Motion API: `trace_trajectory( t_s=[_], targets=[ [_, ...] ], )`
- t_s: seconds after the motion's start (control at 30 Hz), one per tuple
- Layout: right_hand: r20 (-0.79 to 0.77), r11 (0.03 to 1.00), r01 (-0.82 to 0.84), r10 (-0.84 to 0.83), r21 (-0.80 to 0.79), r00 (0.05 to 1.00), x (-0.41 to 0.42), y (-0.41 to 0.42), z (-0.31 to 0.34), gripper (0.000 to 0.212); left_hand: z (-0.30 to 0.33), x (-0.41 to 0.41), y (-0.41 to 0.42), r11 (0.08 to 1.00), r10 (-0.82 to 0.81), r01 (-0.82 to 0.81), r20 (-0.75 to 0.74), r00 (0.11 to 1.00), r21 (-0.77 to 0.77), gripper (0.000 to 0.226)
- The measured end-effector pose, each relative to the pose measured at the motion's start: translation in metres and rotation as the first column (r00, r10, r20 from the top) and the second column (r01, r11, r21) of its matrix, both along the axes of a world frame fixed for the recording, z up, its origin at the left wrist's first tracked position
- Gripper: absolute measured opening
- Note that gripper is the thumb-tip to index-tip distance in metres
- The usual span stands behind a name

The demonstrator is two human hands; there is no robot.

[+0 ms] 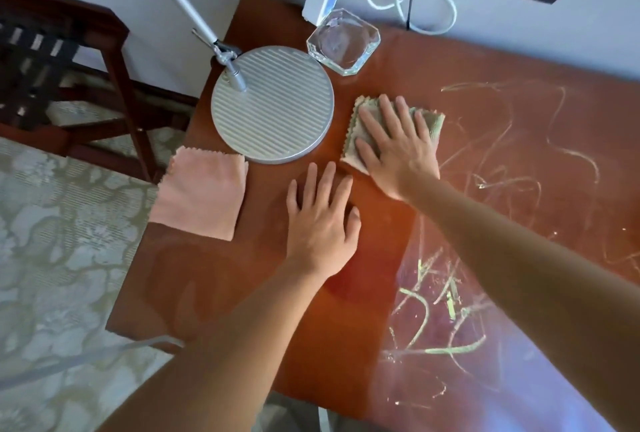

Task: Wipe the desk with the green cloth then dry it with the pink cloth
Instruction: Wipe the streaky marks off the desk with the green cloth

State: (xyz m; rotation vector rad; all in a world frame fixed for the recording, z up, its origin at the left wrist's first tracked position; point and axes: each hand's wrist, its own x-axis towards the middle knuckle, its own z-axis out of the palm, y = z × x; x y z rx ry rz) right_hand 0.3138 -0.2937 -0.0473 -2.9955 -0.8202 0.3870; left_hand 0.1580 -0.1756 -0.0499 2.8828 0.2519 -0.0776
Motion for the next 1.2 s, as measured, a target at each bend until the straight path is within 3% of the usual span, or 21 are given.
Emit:
trace_trajectory(
  t_s=[0.13,0.33,0.43,0.67,0.93,1.03,1.2],
  targets=[
    [-0.003,0.998,0.047,-0.047,0.042,0.999,0.011,0.008,-0.001,0.066,-0.011,0.004,-0.006,0.998,0.043,-0.044,0.006,0.999,0.049,0.058],
    [-0.030,0.991,-0.129,0.130,0.031,0.991,-0.056,-0.023,0.000,0.062,-0.013,0.002,-0.006,0.998,0.032,-0.034,0.023,0.999,0.057,0.058],
    [-0.040,0.990,-0.141,0.142,0.025,0.989,-0.020,-0.022,0.001,0.064,-0.013,0.002,-0.006,0.997,0.035,-0.037,0.024,0.999,0.063,0.058],
    [0.001,0.997,0.068,-0.068,0.047,0.998,0.083,0.016,0.000,0.065,-0.015,0.004,-0.006,0.995,0.041,-0.044,0.037,0.998,0.085,0.057],
    [-0.031,0.994,-0.092,0.094,0.050,0.995,-0.018,-0.024,-0.001,0.066,-0.014,0.004,-0.006,0.996,0.050,-0.052,0.042,0.998,0.069,0.057],
    [-0.019,0.996,-0.081,0.082,0.042,0.996,0.024,-0.023,0.000,0.069,-0.013,0.004,-0.006,0.997,0.046,-0.048,0.026,0.999,0.061,0.058],
    [0.036,0.996,0.085,-0.086,0.038,0.996,0.108,-0.014,-0.002,0.067,-0.016,0.003,-0.005,0.996,0.043,-0.047,0.047,0.998,0.072,0.059]
  ],
)
